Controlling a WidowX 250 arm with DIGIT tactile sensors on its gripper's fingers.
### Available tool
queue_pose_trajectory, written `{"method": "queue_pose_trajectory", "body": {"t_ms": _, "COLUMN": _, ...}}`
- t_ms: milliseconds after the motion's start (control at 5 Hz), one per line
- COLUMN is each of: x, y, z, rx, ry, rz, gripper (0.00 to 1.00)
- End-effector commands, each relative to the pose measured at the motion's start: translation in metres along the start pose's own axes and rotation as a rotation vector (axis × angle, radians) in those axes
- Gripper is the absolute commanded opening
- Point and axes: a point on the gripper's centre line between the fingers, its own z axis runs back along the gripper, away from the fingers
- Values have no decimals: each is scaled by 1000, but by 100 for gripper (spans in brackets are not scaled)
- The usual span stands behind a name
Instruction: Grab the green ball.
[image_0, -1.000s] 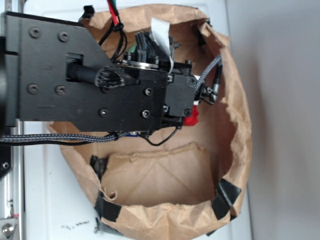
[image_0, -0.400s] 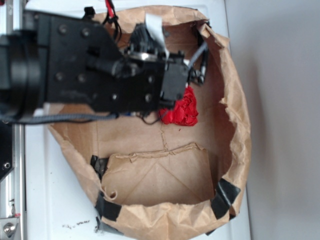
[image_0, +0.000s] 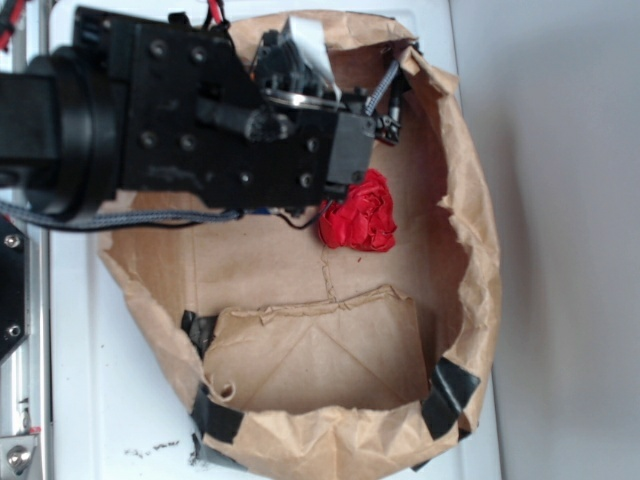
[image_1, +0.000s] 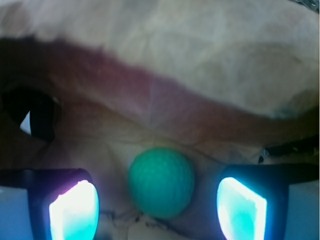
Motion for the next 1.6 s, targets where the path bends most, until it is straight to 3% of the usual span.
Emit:
{"method": "queue_pose_trajectory", "body": {"t_ms": 0, "x": -4, "y": -17, "z": 6, "rx": -70, "ry": 1, "rz": 23, "gripper": 100}}
{"method": "queue_pose_trajectory", "body": {"t_ms": 200, "x": -9, "y": -5, "z": 7, "rx": -31, "ry": 20, "rz": 2, "gripper": 100}}
{"method": "queue_pose_trajectory", "body": {"t_ms": 600, "x": -14, "y": 1, "z": 9, "rx": 46, "ry": -31, "rz": -27, "gripper": 100}}
{"method": "queue_pose_trajectory", "body": {"t_ms": 1000, "x": -11, "y": 10, "z": 17, "rx": 56, "ry": 8, "rz": -75, "gripper": 100}}
{"method": "queue_pose_trajectory", "body": {"t_ms": 1400, "x": -11, "y": 10, "z": 17, "rx": 56, "ry": 8, "rz": -75, "gripper": 100}}
